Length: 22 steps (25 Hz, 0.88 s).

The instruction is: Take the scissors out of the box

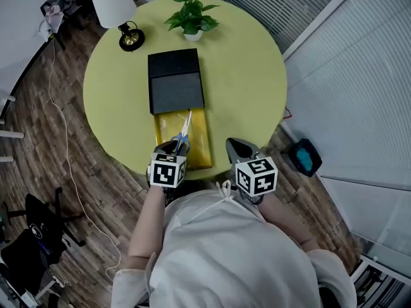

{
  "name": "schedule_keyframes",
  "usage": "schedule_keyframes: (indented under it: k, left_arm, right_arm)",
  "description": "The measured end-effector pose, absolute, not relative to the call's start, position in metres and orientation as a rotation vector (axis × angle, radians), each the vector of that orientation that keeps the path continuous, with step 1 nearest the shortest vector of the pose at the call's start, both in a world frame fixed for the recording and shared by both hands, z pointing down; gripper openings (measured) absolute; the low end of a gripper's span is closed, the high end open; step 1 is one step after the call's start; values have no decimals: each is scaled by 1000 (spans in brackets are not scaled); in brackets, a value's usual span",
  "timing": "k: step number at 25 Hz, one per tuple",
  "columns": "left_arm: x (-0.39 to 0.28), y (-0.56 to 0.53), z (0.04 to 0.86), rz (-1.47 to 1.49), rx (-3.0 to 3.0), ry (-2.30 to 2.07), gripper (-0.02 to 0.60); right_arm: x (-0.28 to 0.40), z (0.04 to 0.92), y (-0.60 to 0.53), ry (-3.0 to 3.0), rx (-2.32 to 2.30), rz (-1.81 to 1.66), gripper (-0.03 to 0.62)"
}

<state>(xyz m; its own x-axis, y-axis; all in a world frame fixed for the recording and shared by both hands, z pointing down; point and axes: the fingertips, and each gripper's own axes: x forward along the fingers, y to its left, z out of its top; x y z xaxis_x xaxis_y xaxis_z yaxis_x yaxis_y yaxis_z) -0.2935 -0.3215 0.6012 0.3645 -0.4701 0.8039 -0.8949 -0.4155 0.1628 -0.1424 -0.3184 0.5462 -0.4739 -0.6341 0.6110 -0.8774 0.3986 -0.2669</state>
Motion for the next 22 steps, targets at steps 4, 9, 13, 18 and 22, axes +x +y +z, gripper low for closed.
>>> schedule_keyframes:
  k: [4,9,13,18,22]
  left_arm:
    - [-296,-333,560,750,2095,-1269,92]
    - [-314,-350,499,547,2176,-1441,92]
    - [-330,-357,445,354,2238,-1562,92]
    - [-347,-358,392,206,2335,-1695,92]
    - [-352,-355,376,163,2358,-1732,92]
  right_arm:
    - [-155,533,-327,-2296,1286,753,-2]
    - [-172,507,-339,-2374,1297,694,-2]
    - [-186,481,-347,-2480,1281,655,-2]
    - [-193,448,-357,-2558,1323,549,-2]
    - [-194,429,-359,-2574,1356,468,-2]
